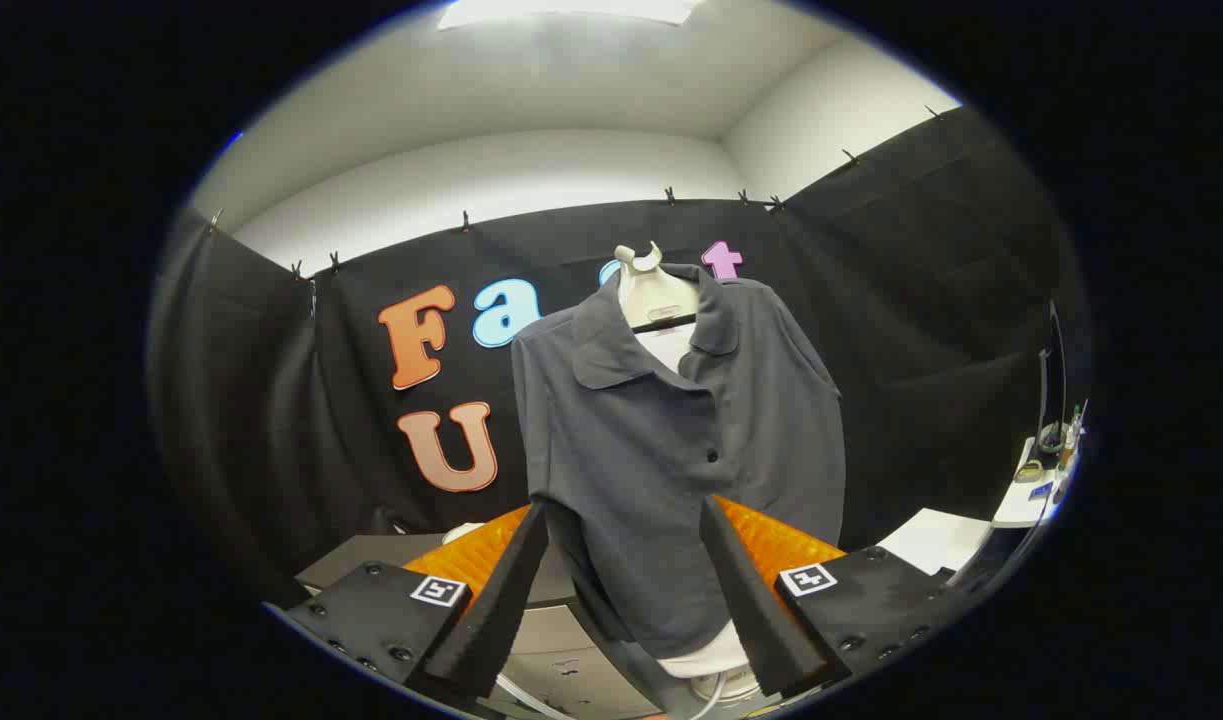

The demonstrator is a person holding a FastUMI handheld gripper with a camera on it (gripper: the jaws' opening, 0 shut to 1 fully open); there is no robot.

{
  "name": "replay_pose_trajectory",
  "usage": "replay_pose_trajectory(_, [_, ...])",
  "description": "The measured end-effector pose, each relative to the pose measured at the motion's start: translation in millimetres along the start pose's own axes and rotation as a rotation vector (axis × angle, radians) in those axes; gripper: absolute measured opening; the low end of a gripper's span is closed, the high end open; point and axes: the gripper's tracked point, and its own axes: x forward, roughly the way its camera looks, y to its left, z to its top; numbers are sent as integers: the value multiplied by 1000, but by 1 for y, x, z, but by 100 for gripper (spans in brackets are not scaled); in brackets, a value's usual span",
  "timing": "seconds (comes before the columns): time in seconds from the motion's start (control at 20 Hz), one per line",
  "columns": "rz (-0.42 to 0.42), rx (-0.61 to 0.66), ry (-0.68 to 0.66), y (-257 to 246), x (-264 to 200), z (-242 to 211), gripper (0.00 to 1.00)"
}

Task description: Iron the clothes twice with a garment steamer, once on the left side and once on the right side.

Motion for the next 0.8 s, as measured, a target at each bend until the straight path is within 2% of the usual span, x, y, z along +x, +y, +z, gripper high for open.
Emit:
replay_pose_trajectory(0.2, [21,-23,8,7,0,-2,98])
replay_pose_trajectory(0.8, [8,12,-3,-3,-9,1,98])
